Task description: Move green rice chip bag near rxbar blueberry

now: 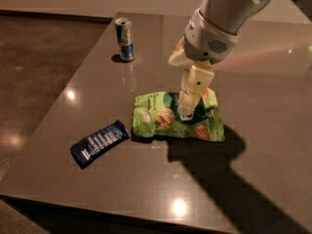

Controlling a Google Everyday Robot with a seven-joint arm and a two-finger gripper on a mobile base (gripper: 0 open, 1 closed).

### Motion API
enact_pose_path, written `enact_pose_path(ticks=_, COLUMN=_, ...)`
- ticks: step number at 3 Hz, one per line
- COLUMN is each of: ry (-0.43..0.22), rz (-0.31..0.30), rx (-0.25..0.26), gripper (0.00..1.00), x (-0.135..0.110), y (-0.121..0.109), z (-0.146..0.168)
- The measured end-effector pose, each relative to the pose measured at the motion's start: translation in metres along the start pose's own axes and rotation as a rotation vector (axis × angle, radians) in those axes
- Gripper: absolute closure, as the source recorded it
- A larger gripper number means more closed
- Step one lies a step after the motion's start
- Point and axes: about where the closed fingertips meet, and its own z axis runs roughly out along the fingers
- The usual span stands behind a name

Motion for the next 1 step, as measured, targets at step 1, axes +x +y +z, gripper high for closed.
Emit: enact_pose_path(ticks=1, ry=0.000, rz=0.000, rx=0.000, gripper=0.00, x=-0.0001, y=-0.0001, z=0.0000)
